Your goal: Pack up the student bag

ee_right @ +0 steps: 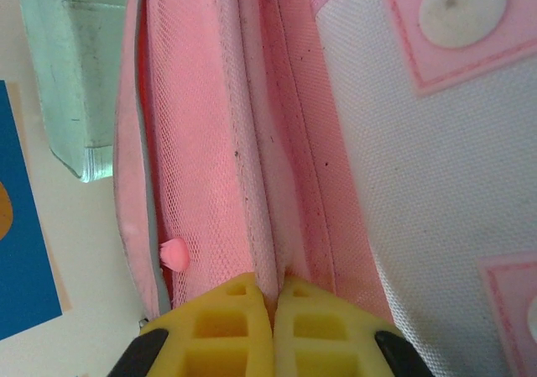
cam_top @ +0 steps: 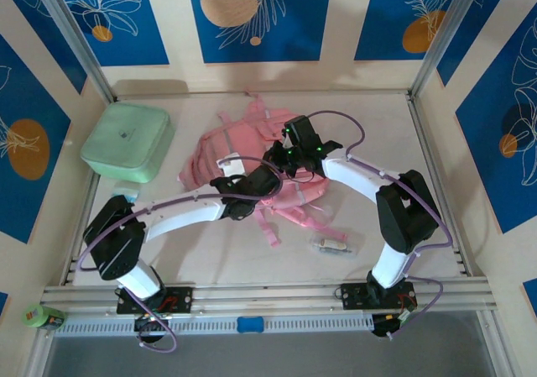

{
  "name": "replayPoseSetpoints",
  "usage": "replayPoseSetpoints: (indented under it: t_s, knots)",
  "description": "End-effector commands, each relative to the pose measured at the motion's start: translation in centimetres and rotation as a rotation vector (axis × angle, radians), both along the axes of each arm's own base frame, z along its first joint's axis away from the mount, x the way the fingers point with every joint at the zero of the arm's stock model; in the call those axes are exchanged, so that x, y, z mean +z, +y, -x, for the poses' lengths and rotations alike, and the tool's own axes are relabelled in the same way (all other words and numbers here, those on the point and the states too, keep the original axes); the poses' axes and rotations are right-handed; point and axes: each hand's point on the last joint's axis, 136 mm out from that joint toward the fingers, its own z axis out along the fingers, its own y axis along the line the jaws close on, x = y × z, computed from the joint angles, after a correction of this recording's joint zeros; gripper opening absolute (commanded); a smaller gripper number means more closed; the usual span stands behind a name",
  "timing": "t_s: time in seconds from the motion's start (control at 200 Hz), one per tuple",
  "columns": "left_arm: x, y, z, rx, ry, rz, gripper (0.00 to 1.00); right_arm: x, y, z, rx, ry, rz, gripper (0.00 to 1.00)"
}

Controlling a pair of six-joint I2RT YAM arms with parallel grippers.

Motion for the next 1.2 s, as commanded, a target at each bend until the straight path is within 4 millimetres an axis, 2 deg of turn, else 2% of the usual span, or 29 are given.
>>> replayPoseSetpoints:
  t_s: [0.0,0.095,0.225,0.46,0.605,0.705,0.795,0.99,1.196]
  knots:
    - [0.3,0.6,-1.2,0.042,-0.025,-0.017,0.85,3.4,1.9,-0.3,0.058,-0.067,-0.086,0.0]
    - [-0.4,1.3,-0.9,0.07,0.004,-0.029,0.76,3.5,1.8,-0.3,0.055,-0.07,-0.086,0.0]
    - [-0.9,1.5,-0.8,0.061,0.007,-0.009,0.57,3.5,2.0,-0.4,0.058,-0.071,-0.093,0.0]
    - [-0.3,0.3,-1.7,-0.004,-0.018,0.051,0.32,3.6,2.3,-0.4,0.061,-0.073,-0.095,0.0]
    - [0.0,-0.1,-2.2,-0.024,-0.029,0.078,0.21,3.6,2.5,-0.4,0.067,-0.072,-0.095,0.0]
    - [0.4,0.2,-2.2,-0.035,-0.026,0.073,0.14,3.4,2.2,-0.2,0.066,-0.076,-0.079,0.0]
    - [1.0,0.9,-1.9,-0.049,-0.048,0.077,0.0,3.6,1.9,-0.3,0.066,-0.079,-0.084,0.0]
    - [1.7,1.4,-0.9,-0.158,-0.043,0.11,0.0,4.4,0.7,-0.9,0.081,-0.111,-0.056,0.0]
    - [0.4,3.1,1.5,-0.302,0.073,0.003,0.0,4.8,-1.4,-2.5,0.101,-0.159,-0.01,0.0]
